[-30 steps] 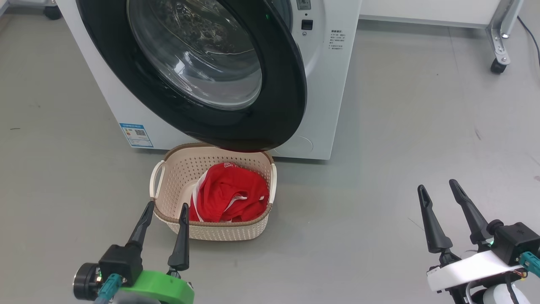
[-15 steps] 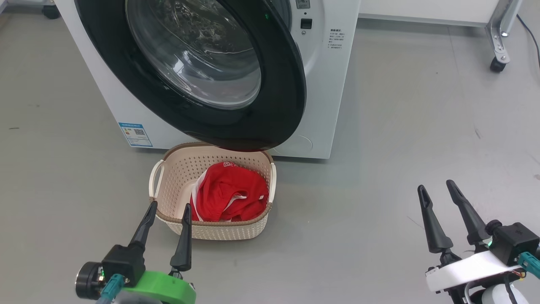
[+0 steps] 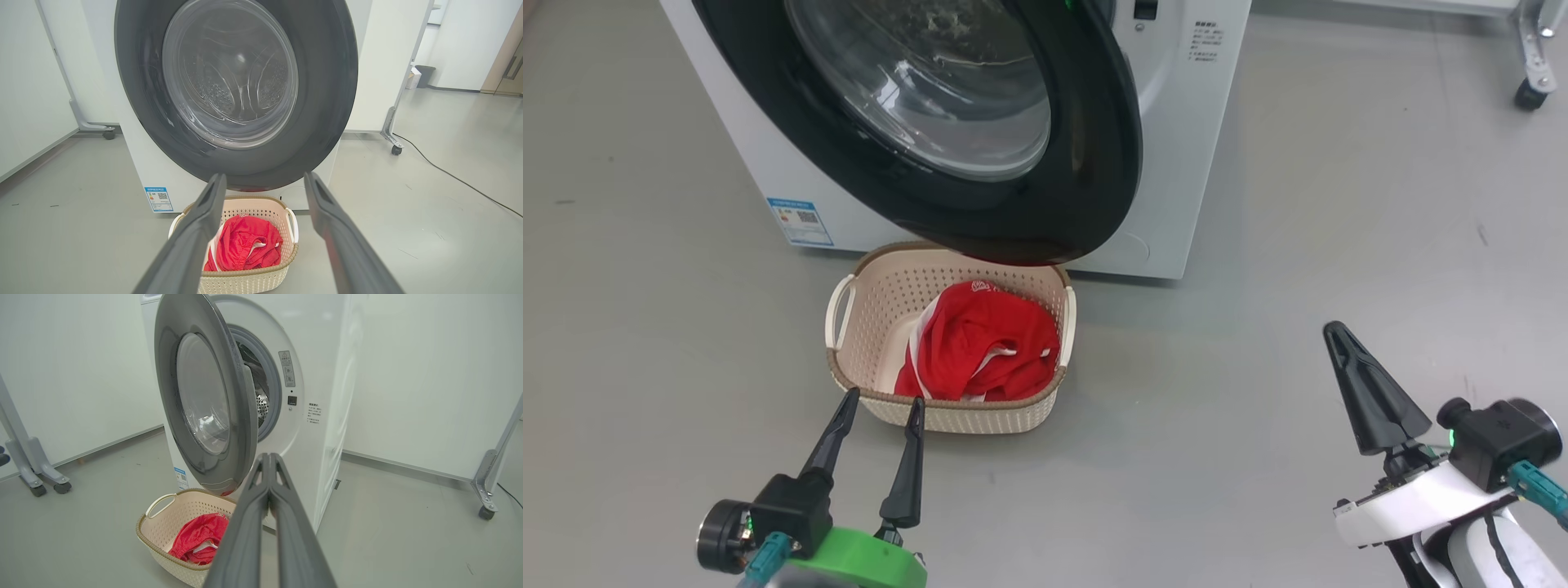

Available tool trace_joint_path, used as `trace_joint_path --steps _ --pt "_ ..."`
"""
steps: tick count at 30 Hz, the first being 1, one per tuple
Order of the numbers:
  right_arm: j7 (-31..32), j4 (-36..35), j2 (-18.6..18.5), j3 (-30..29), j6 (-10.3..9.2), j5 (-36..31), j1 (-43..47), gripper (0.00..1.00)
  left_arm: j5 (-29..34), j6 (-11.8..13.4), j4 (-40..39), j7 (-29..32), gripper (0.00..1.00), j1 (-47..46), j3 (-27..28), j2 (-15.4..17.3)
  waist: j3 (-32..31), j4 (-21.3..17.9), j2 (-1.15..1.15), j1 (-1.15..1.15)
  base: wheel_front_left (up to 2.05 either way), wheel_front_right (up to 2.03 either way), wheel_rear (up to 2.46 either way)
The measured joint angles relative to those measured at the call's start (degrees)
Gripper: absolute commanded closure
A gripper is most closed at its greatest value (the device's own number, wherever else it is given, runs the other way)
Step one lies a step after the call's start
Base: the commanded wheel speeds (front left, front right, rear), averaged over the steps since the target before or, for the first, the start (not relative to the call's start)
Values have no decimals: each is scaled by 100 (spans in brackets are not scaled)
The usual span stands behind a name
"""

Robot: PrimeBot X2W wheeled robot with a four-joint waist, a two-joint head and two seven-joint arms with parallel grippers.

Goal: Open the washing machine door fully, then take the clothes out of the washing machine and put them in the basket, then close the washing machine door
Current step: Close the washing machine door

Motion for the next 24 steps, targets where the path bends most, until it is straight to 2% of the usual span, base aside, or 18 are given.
trace_joint_path --steps 11,24 --pt "171 -247 -957 870 0 -10 -916 100 204 -47 -162 0 0 -194 -300 -124 515 333 0 0 0 0 0" --pt "491 -303 -1697 1166 1 313 -2234 100 166 27 -488 0 0 -412 -411 -232 1302 892 0 0 0 0 0"
